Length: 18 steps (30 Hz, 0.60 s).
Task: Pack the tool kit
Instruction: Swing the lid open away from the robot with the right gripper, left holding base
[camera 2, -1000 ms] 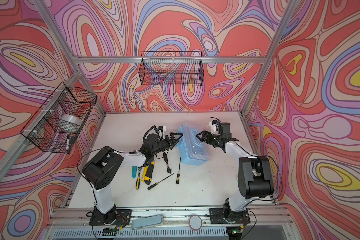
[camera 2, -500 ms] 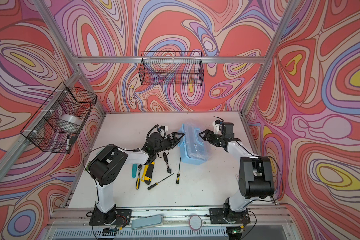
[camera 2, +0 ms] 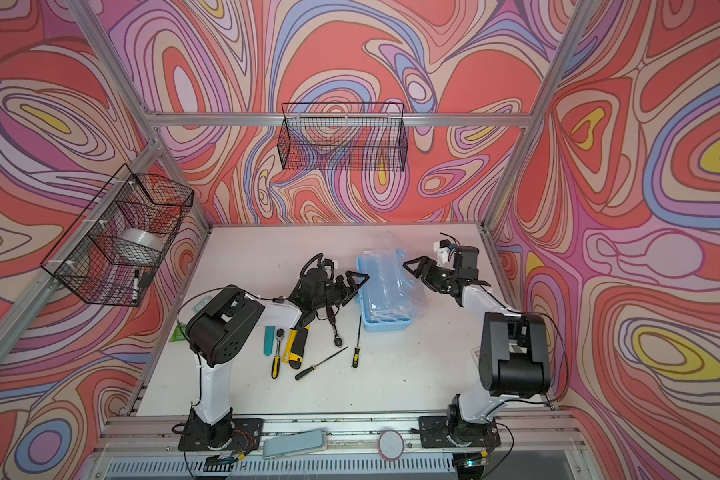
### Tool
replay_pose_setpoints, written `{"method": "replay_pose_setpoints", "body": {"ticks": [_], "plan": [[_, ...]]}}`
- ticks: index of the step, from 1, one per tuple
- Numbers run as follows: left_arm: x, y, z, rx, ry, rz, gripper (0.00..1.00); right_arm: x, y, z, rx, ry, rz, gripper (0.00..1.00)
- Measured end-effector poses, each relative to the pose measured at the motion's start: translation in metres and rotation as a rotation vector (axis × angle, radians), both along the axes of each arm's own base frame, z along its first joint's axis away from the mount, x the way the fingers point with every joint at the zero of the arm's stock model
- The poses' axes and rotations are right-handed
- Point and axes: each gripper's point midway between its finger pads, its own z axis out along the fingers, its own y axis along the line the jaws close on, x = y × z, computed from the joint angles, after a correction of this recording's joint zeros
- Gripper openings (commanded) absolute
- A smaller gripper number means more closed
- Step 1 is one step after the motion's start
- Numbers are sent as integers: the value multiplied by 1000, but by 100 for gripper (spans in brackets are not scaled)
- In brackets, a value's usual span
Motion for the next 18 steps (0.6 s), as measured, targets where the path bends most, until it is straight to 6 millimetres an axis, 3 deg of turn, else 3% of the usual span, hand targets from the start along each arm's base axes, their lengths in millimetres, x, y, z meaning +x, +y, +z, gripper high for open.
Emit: {"method": "replay_pose_setpoints", "body": {"ticks": [9,18], "plan": [[3,2,5,60,-21,-16,85,3,-20,-7,186,-8,-24,65],[1,8,14,98,-51,-27,88,5,-25,-7,275,-8,-30,65]]}}
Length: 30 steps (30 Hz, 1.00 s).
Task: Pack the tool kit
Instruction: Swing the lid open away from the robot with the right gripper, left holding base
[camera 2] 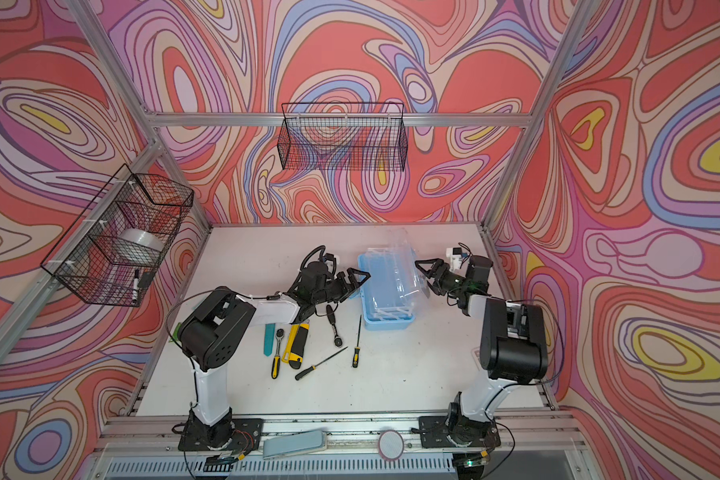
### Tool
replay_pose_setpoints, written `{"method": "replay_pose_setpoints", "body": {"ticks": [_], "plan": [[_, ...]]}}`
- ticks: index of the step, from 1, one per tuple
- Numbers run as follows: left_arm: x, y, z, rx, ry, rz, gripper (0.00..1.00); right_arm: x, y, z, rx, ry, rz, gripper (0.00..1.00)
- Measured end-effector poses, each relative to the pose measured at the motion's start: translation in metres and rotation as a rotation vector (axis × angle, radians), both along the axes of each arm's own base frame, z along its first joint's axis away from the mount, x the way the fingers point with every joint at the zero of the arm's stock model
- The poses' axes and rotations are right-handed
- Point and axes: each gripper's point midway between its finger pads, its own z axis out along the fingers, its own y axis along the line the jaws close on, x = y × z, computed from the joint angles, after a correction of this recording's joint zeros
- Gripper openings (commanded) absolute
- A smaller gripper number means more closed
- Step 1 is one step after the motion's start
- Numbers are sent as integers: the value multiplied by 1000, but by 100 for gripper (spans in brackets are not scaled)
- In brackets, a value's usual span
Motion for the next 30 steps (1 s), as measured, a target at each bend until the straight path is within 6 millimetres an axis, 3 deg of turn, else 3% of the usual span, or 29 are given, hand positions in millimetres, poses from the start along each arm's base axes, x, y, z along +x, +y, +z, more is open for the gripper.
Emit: {"method": "replay_pose_setpoints", "body": {"ticks": [9,17,20,30], "plan": [[-6,11,20,45,-36,-6,84,0,-5,2,60,-5,-20,65],[-13,16,5,122,8,-26,72,5,-5,0,140,-6,-33,65],[-13,13,7,136,4,-40,70,5,-7,-3,178,-7,-42,65],[-16,-15,66,101,-106,-111,71,7,-7,-5,274,-15,-39,62]]}}
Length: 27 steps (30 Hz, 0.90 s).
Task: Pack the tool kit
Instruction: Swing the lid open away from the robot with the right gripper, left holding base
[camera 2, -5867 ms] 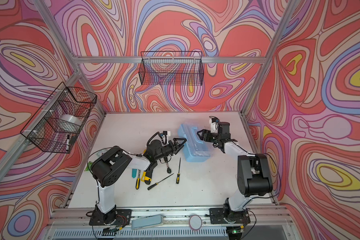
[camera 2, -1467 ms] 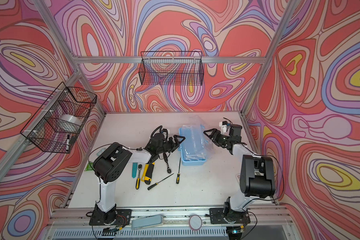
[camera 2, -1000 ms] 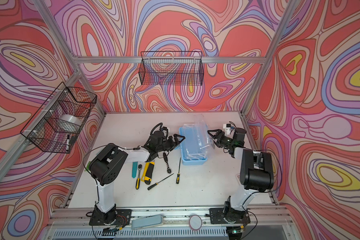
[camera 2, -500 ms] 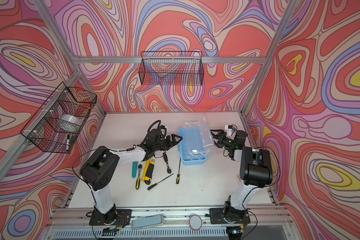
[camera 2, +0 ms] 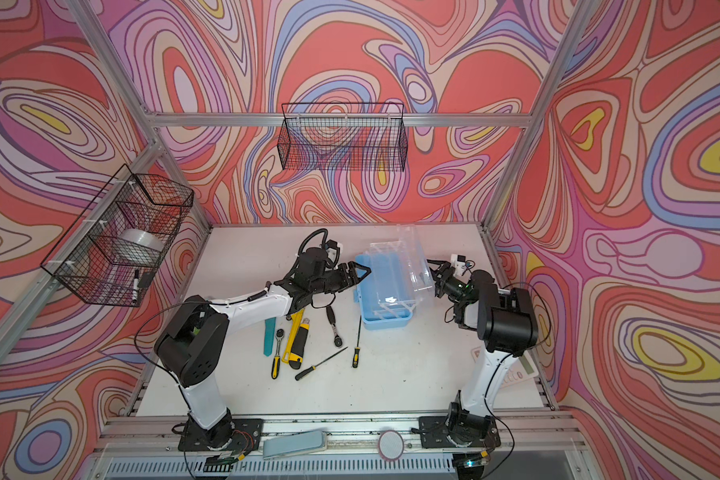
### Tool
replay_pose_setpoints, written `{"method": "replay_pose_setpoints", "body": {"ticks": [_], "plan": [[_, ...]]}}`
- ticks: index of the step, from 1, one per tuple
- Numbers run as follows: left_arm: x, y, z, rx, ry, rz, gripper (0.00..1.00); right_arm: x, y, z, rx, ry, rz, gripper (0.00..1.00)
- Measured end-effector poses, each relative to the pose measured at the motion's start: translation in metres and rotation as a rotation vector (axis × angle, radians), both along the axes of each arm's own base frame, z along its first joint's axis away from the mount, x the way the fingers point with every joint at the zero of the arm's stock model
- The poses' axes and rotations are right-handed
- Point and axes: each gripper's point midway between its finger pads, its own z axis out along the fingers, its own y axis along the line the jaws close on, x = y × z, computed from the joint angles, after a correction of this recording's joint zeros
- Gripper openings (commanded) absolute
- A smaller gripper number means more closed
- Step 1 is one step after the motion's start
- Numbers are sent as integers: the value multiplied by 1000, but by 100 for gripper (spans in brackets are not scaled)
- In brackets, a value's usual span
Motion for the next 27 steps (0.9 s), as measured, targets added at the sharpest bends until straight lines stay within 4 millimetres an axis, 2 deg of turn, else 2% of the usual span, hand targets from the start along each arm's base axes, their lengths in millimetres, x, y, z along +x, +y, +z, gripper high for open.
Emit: {"method": "replay_pose_setpoints", "body": {"ticks": [5,7,14,21,27], "plan": [[-3,-22,27,-33,-40,-49,70,0,1,1,17,-12,6,63],[-4,-28,28,-37,-40,-58,70,0,1,-1,28,-10,6,62],[-5,-28,0,8,28,-52,70,0,0,-2,46,-5,6,63],[-4,-28,-3,8,43,-42,69,0,0,-1,49,-8,7,63],[1,-40,-22,17,72,-55,67,0,1,-1,56,-11,8,64]]}}
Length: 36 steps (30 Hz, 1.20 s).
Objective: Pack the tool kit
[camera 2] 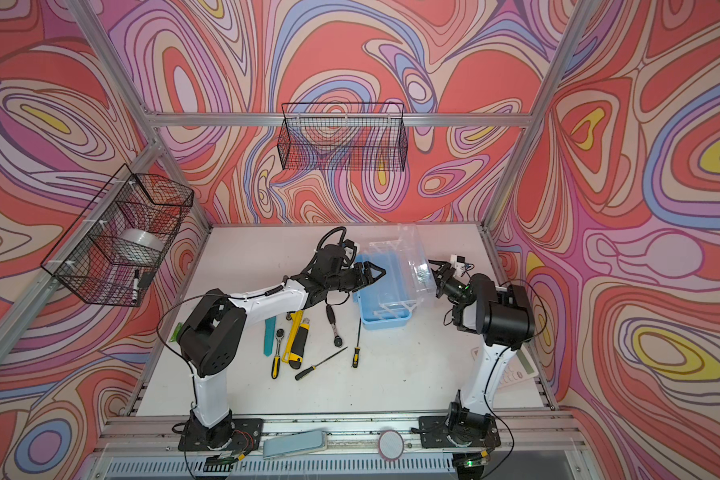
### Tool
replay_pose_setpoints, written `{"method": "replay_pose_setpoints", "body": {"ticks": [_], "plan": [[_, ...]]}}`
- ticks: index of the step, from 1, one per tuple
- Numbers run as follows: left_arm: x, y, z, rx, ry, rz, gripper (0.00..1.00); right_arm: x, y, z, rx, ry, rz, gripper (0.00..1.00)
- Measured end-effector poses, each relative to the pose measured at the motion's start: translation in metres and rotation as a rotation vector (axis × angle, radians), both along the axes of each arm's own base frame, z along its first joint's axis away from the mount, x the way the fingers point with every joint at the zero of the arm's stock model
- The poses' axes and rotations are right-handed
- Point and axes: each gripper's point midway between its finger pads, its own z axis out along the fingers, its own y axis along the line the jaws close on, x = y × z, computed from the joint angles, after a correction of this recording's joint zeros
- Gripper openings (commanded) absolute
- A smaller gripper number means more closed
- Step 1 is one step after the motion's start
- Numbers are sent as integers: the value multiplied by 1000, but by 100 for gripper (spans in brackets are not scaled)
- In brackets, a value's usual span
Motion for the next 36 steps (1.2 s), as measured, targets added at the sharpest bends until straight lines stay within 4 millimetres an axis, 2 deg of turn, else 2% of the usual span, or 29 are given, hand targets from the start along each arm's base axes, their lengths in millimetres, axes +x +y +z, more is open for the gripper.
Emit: {"method": "replay_pose_setpoints", "body": {"ticks": [2,8,13,17,18,22,25,30,36], "plan": [[0,-1,-6,0,16,1,66,0,0,0,3,2,0,64],[2,-4,-2,-25,8,1,60,0,1,-2,11,12,1,65],[5,-10,3,-57,4,-3,48,0,1,-2,14,15,1,67],[7,-11,-3,-68,17,4,42,1,1,-4,15,19,0,70],[8,-12,-4,-71,21,6,42,2,1,-4,15,21,1,73],[8,-12,-3,-78,24,10,36,3,0,-5,2,12,-3,98],[8,-13,-3,-84,27,12,32,8,-1,-1,-17,-13,-5,98],[9,-12,-3,-86,33,22,31,16,-3,-1,-44,-20,-2,98],[10,-12,-3,-91,38,27,28,26,-8,-10,-116,19,-8,98]]}}
